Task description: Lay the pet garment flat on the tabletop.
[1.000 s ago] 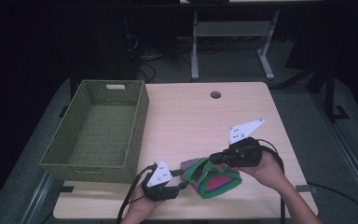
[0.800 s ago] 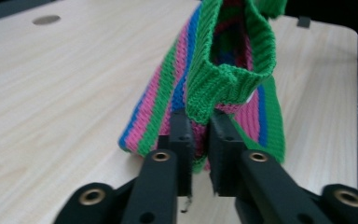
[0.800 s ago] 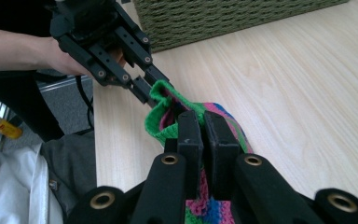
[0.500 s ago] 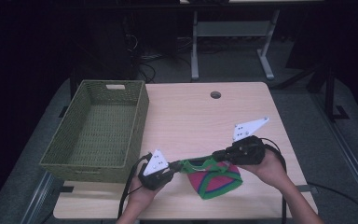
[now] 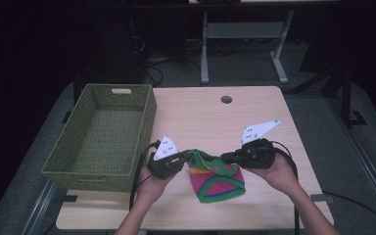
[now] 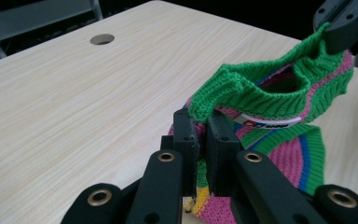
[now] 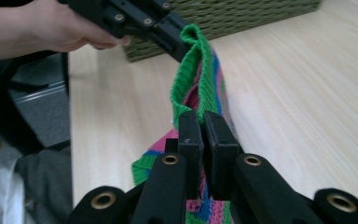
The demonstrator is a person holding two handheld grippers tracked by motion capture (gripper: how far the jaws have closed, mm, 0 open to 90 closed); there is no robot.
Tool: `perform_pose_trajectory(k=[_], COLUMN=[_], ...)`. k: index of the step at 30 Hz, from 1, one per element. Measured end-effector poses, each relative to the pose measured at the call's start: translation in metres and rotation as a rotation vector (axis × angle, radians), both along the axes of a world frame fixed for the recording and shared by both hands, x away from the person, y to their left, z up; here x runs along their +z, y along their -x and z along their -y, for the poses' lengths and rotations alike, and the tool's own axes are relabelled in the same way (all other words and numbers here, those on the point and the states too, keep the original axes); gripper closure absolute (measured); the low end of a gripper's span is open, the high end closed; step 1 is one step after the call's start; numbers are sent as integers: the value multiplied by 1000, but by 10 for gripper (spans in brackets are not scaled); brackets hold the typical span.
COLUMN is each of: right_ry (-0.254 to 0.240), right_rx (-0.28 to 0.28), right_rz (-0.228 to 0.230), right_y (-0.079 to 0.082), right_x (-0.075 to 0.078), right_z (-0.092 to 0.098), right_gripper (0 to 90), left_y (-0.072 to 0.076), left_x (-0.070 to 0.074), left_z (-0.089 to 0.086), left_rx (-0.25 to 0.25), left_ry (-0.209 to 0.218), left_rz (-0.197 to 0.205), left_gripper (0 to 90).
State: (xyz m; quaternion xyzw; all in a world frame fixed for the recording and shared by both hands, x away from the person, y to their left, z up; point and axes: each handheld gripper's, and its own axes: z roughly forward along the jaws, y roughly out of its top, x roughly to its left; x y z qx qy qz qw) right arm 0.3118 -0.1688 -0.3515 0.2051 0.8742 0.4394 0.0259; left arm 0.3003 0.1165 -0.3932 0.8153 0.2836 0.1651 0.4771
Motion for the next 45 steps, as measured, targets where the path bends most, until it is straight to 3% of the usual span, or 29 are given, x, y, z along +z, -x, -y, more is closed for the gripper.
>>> perform_pose_trajectory(k=[1,5,7,11,15,20,23,28,29,30,31,32,33,34,36,37,45], right_ry=[0,36,35,52,72,58,64,73,77,77,80,80,76,57,61,87,133], right_rx=[0,-100,-128,-171,-217,-254,-277,-315,-331,-331,-396,-396,-448,-479,-480,-473,-419], right_rz=[0,24,20,22,20,19,31,41,48,48,65,65,83,81,75,63,-20], right_y=[0,-16,-23,-34,-45,-53,-60,-72,-76,-76,-90,-90,-98,-111,-115,-120,-115], right_x=[0,-5,-8,-14,-20,-23,-25,-26,-26,-26,-25,-25,-24,-23,-23,-24,-39], right_z=[0,8,13,18,21,25,26,23,22,22,21,21,21,21,20,18,26], right_gripper=[857,856,856,856,854,852,852,852,846,846,735,735,658,642,632,615,570], left_y=[0,-16,-21,-33,-43,-49,-55,-63,-68,-68,-75,-75,-78,-82,-82,-83,-81], left_x=[0,-5,-6,-10,-12,-15,-18,-17,-16,-16,-14,-14,-14,-14,-14,-15,-27], left_z=[0,10,15,26,32,33,32,36,38,38,40,40,39,40,40,40,39], left_rx=[0,14,18,26,32,53,66,77,110,110,183,183,187,189,190,187,153], left_ry=[0,1,-7,-42,-43,-46,-11,-34,-22,-22,17,17,34,31,26,21,-6], left_rz=[0,-40,-38,-39,-56,-66,-87,-93,-83,-83,-70,-70,-80,-101,-98,-99,-140], left_gripper=[838,837,835,834,834,831,830,827,805,722,616,577,577,511,497,488,494])
